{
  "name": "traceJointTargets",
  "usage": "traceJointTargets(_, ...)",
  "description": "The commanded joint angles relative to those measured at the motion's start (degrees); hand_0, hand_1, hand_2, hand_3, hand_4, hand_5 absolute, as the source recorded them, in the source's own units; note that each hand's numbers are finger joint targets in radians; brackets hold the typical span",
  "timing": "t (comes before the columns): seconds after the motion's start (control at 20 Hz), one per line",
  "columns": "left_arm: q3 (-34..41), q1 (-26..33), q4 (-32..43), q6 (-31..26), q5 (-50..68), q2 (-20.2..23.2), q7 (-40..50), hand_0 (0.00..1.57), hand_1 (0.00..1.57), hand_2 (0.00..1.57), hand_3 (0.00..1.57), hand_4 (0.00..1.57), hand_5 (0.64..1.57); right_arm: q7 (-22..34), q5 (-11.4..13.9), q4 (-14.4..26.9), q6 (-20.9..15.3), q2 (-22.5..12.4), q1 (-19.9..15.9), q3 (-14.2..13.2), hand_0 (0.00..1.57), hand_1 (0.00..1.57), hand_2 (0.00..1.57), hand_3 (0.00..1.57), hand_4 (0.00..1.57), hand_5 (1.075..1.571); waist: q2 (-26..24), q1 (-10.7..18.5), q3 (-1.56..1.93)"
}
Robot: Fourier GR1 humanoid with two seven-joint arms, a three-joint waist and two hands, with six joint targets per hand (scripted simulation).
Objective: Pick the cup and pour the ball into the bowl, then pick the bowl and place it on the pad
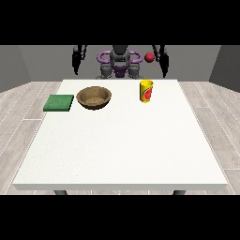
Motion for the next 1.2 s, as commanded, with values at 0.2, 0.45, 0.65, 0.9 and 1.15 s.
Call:
traceJointTargets(0.2, 0.6, -1.1, -6.0, -0.8, 0.8, 2.3, 4.6, 0.0, 0.0, 0.0, 0.0, 0.0, 1.557, 5.0, -0.7, -5.6, 0.5, -2.5, -0.8, -1.0, 0.0, 0.0, 0.0, 0.0, 0.0, 1.569, -14.3, -0.4, 1.4)
traceJointTargets(0.45, 7.7, -8.0, -10.9, -3.5, 13.2, 3.1, 11.9, 0.0, 0.0, 0.0, 0.0, 0.0, 1.558, 6.1, -16.8, -4.5, 11.4, -9.8, -1.8, -13.0, 0.0, 0.0, 0.0, 0.0, 0.0, 1.569, -10.6, -1.1, 1.77)
traceJointTargets(0.65, 13.7, -6.0, -9.4, -6.5, 16.0, 6.3, 6.0, 0.0, 0.0, 0.0, 0.0, 0.0, 1.547, 5.8, -15.8, -10.1, 11.8, -7.6, 1.6, -10.9, 0.0, 0.0, 0.0, 0.0, 0.0, 1.57, -6.5, -3.4, 1.73)
traceJointTargets(0.9, 15.9, -9.1, -4.7, -9.3, 16.4, 7.7, 0.2, 0.0, 0.0, 0.0, 0.0, 0.0, 1.541, 1.0, -16.1, -5.8, 13.3, -7.7, -1.9, -12.9, 0.0, 0.0, 0.0, 0.0, 0.0, 1.57, -0.2, -2.5, 1.73)
traceJointTargets(1.15, 14.0, -8.0, 1.6, -10.0, 11.9, 4.6, -12.4, 0.0, 0.0, 0.0, 0.0, 0.0, 1.529, -4.2, -13.1, -3.7, 12.3, -5.0, -3.1, -11.3, 0.0, 0.0, 0.0, 0.0, 0.0, 1.57, 4.3, -2.6, 1.72)
